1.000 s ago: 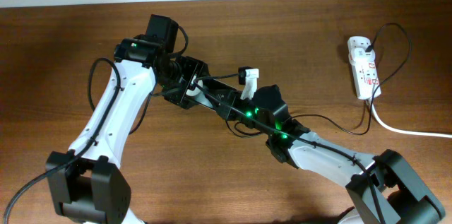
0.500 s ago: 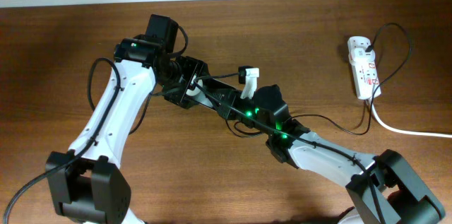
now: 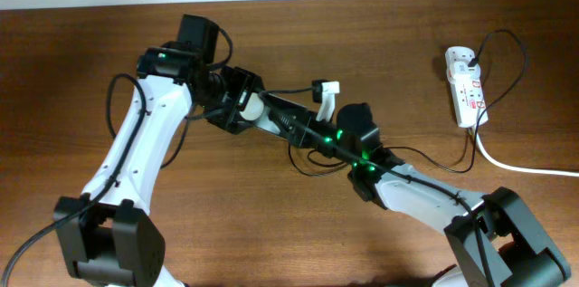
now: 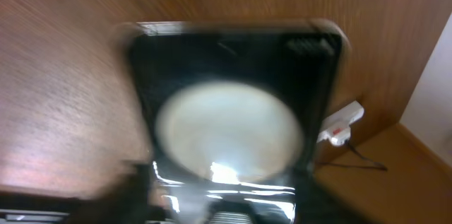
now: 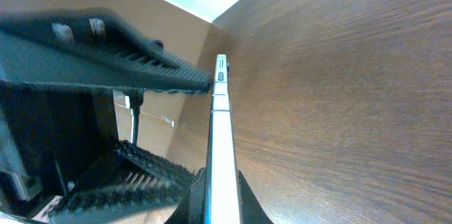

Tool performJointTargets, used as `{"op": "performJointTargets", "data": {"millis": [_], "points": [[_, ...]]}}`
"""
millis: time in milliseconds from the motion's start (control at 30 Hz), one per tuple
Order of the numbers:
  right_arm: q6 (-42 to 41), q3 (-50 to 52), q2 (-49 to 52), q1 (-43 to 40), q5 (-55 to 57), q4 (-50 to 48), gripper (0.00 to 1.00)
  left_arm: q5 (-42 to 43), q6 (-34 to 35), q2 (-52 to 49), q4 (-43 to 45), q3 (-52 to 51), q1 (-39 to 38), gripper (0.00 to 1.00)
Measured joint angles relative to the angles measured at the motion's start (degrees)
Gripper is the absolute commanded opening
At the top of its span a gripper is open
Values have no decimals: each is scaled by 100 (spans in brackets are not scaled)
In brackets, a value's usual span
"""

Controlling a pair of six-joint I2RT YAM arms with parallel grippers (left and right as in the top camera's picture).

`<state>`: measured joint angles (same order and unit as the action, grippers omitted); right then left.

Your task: Plug charger to phone and switch on socket

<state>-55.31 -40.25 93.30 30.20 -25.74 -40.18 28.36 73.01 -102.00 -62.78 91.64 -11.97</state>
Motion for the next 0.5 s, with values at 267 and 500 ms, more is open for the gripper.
{"op": "performJointTargets", "data": {"millis": [267, 500], "points": [[-22, 0, 0, -140, -179, -90, 4, -28, -251, 0, 31, 0, 118, 50], [-188, -2, -15, -802, -778, -184, 4, -28, -1528, 0, 168, 0, 118, 57]]}}
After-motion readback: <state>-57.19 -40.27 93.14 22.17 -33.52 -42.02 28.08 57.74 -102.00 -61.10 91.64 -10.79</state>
